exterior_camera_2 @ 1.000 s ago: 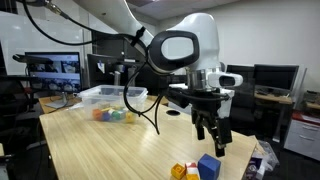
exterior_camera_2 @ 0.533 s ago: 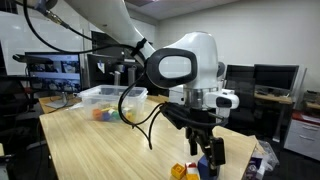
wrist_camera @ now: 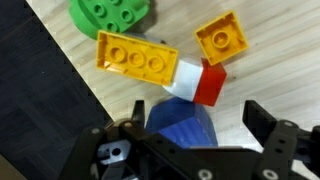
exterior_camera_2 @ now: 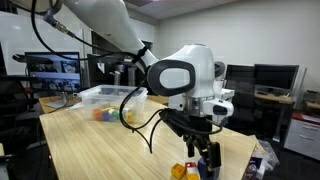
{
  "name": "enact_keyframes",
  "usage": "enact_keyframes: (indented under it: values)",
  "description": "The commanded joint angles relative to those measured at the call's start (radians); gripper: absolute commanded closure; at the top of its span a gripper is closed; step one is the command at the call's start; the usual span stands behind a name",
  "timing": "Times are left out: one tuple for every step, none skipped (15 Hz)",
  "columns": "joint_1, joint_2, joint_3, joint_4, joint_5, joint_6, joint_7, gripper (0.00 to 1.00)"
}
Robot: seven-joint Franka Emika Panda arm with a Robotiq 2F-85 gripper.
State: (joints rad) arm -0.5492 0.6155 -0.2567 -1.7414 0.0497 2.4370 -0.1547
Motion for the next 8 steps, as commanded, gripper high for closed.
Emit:
enact_keyframes:
  values:
    - [-0.017,0.039,0.027,0.045,0.028,0.026,-0.039,0.00]
    - [-0.017,0.048,0.030,0.058,0.029,0.026,-0.034,0.00]
    - [-0.018,0.055,0.031,0.071,0.030,0.024,-0.030,0.00]
    - [-0.018,0.060,0.031,0.081,0.030,0.018,-0.027,0.00]
    - [-0.017,0.064,0.028,0.090,0.027,0.019,-0.024,0.00]
    - [-0.017,0.065,0.026,0.095,0.024,0.016,-0.021,0.00]
    - [-0.016,0.065,0.023,0.099,0.022,0.012,-0.018,0.00]
    - [-0.017,0.066,0.020,0.101,0.020,0.014,-0.016,0.01]
